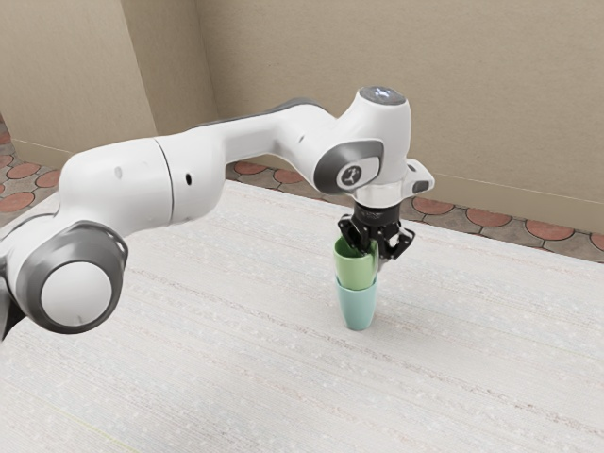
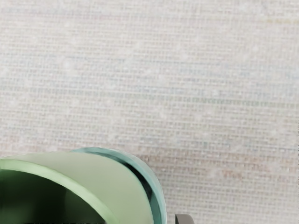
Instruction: Place the left cup onto the right cup
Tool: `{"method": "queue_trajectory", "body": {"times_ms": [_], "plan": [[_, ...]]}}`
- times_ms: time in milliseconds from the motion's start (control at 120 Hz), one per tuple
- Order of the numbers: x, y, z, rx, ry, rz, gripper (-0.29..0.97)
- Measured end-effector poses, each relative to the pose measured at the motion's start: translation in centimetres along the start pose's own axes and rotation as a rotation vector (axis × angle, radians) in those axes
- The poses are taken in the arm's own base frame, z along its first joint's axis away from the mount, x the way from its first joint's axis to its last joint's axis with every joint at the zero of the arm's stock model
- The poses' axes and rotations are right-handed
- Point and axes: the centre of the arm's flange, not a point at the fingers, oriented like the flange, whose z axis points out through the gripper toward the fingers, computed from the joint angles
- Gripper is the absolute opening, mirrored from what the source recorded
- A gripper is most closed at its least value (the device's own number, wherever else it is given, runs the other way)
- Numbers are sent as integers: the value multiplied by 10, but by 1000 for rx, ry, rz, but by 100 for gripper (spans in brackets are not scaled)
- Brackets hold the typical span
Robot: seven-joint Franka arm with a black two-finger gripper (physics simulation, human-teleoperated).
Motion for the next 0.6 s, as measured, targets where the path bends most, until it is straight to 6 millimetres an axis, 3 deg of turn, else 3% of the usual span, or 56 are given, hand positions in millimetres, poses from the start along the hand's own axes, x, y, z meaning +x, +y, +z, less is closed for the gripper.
{"method": "queue_trajectory", "body": {"times_ms": [117, 242, 600], "plan": [[1, 0, 0, -2, 3, -3, 38], [1, -1, -1, -3, 4, -6, 51], [1, -1, -4, -6, 7, -11, 65]]}}
